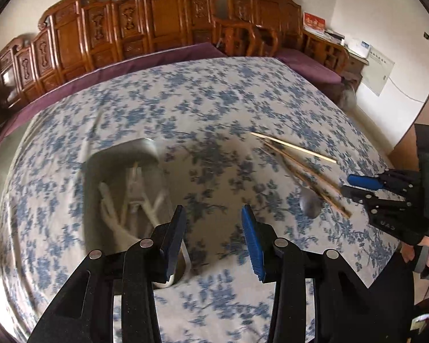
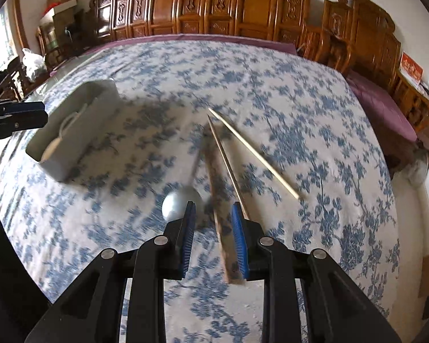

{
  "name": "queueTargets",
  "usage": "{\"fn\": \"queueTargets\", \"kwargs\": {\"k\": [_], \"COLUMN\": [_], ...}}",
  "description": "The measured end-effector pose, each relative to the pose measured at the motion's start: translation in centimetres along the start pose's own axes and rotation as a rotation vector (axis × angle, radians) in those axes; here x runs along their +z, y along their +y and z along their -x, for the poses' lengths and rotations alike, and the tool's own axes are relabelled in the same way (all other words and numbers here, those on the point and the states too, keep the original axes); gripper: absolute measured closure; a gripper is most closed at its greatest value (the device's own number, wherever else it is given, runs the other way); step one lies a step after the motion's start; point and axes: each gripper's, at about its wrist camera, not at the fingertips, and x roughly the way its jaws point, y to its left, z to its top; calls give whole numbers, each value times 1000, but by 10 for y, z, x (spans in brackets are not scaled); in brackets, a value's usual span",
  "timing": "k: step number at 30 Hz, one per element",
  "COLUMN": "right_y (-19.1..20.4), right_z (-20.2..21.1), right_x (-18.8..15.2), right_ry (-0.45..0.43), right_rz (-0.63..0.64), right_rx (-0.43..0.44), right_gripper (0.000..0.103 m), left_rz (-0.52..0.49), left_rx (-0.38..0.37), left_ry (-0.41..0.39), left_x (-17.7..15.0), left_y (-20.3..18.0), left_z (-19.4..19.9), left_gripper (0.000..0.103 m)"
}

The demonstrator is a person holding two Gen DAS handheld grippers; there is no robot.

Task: Organize utensils
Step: 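Reach the right tool to the wooden chopsticks and grasp one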

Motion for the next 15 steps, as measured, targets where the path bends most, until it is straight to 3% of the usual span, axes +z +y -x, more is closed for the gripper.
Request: {"fn": "queueTargets", "kwargs": {"k": [15], "right_y": [-10], "right_z": [-45], "right_x": [-7], "right_ry": [102], "right_rz": [15], "right_rx": [29], "right_gripper": [78], "left_rz": [-24], "left_rx": [-35], "left_ry": [70], "left_x": [-8], "left_y": [-37], "left_z": [-39], "left_gripper": [64]}}
